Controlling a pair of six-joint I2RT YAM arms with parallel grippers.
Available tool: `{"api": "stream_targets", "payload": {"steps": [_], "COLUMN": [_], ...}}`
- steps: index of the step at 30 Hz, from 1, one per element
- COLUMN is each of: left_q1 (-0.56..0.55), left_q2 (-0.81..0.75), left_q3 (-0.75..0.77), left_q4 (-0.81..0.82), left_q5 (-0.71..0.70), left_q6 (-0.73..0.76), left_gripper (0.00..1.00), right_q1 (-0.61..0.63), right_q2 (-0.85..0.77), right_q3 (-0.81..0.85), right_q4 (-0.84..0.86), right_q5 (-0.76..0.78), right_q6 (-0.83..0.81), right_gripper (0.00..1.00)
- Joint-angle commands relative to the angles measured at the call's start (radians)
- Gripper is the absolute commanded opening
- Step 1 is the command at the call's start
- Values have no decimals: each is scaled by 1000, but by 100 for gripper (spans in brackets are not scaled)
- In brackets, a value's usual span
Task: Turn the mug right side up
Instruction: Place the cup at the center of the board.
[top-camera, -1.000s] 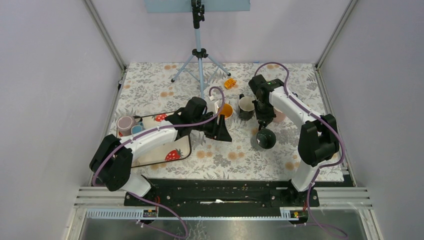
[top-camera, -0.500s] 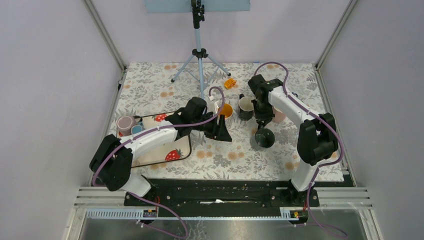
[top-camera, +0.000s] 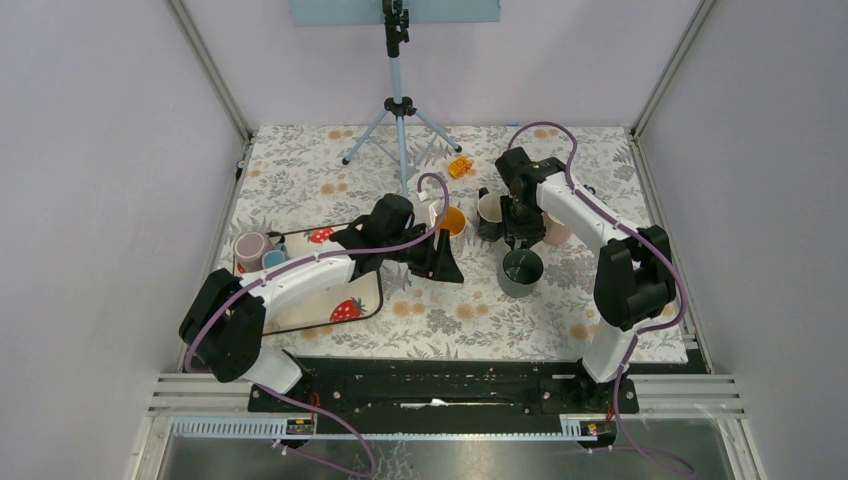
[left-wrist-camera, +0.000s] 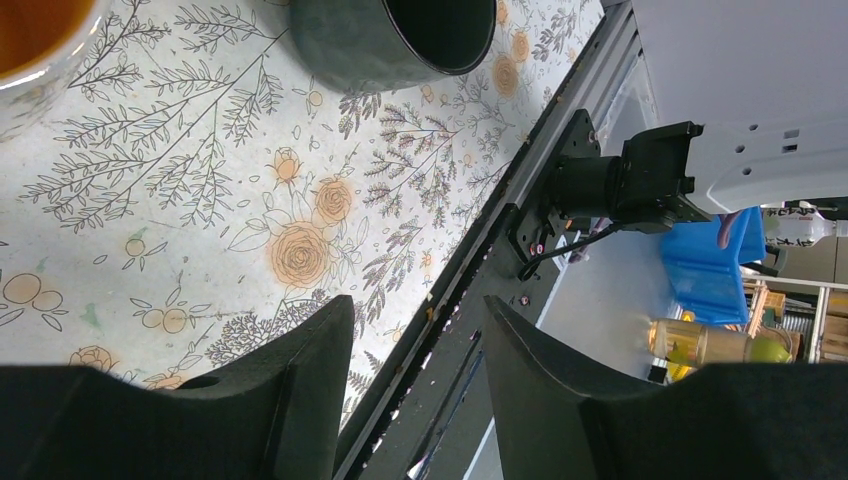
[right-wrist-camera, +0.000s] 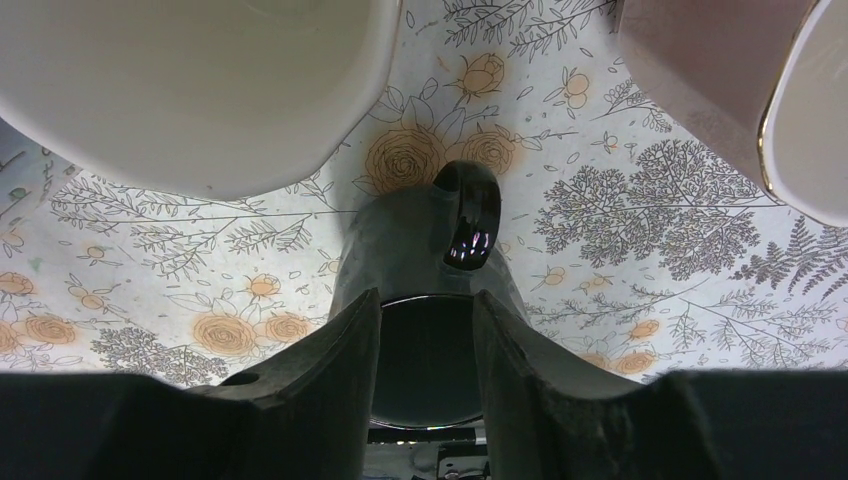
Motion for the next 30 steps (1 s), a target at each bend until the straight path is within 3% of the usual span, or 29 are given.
{"api": "stream_targets", "payload": {"steps": [1,6,12,17,26,30], "left_q1": [0,1,2,6,41,70], "left_q2": [-19,-28,-54,-93,-205,-288], "left_q3": [23,18,10,-6,9,0], "left_q4": [26,38,49,69,-54,-133], "left_q5": [-12,-23,-57,-97,-404,-579], "left_q6": [15,7,2,-12,-42,-78], "left_gripper": [54,55,57,66,97,99], "right_q1": [-5,-5,-4,-3,-4,-3], "right_q2": [-29,-75,-187,-321,-536,-574], "right_q3": [27,14,-43,-118,-279,-321], "right_q4": [2,12,68,178,459,541], "right_q5": [0,7,4,-14,-131,-166], "right_q6": [20,22,29,32,76,86], "right_gripper": [47,50,64,98,100,100]}}
